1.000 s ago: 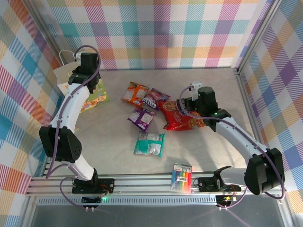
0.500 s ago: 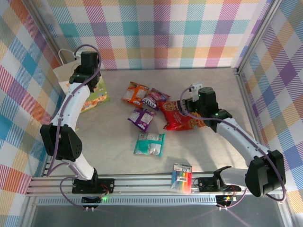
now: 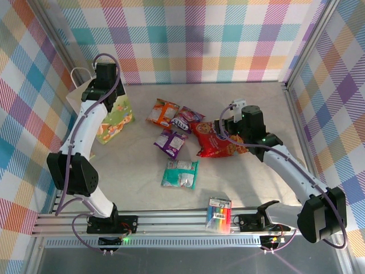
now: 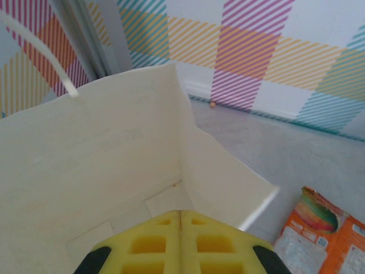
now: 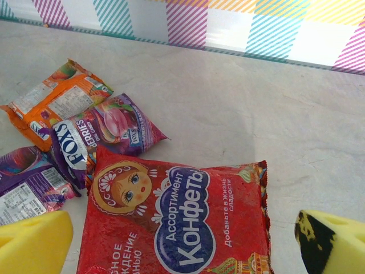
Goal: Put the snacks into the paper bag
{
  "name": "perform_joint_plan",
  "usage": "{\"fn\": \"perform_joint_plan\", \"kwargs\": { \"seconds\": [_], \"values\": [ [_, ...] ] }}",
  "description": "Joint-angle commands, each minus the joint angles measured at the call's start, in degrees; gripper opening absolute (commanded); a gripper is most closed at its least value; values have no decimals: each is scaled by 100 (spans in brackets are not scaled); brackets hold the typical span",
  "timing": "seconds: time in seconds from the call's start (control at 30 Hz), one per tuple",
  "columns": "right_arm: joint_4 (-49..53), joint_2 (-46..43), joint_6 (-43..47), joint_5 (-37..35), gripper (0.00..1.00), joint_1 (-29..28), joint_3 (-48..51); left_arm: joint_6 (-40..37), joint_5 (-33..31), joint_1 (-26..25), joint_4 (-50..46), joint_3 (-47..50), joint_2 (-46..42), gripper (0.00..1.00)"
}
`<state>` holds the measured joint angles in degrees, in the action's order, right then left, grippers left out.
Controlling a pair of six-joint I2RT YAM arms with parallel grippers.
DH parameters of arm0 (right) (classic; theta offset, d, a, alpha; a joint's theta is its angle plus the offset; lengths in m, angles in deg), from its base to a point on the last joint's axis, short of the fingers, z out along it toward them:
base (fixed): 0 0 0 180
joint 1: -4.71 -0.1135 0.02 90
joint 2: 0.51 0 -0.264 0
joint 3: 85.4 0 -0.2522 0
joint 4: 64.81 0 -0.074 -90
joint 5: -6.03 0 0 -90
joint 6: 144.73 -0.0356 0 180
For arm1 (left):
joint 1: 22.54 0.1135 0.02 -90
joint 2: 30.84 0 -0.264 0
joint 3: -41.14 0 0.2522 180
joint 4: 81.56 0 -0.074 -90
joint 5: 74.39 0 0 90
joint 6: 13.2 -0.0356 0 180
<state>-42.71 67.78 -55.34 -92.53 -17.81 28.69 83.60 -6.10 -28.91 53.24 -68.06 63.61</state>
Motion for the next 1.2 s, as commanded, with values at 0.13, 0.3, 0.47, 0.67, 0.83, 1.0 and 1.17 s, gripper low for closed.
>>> {"fn": "perform_joint_plan", "kwargs": {
  "seconds": [0.13, 0.3, 0.47, 0.67, 0.83, 1.0, 1.17],
  "values": [
    [167, -206, -7, -32, 100, -29, 86, -162, 273, -179, -461, 232, -648, 0],
    [207, -281, -98, -33, 100, -33, 116, -112, 492, -233, -626, 547, -979, 0],
    [350, -314, -185, -23, 100, -38, 105, -27, 742, -311, -796, 810, -1306, 0],
    [394, -421, -301, 32, 100, -42, 218, 49, 866, -636, -914, 1170, -1709, 0],
    [476, -474, -344, 64, 100, -42, 224, 71, 713, -821, -1153, 1207, -1986, 0],
    [469, -544, -429, 69, 100, -50, 286, 101, 803, -887, -1362, 1220, -2111, 0],
    [483, -581, -485, 88, 100, -59, 327, 230, 839, -993, -1459, 1370, -2168, 0]
  ]
}}
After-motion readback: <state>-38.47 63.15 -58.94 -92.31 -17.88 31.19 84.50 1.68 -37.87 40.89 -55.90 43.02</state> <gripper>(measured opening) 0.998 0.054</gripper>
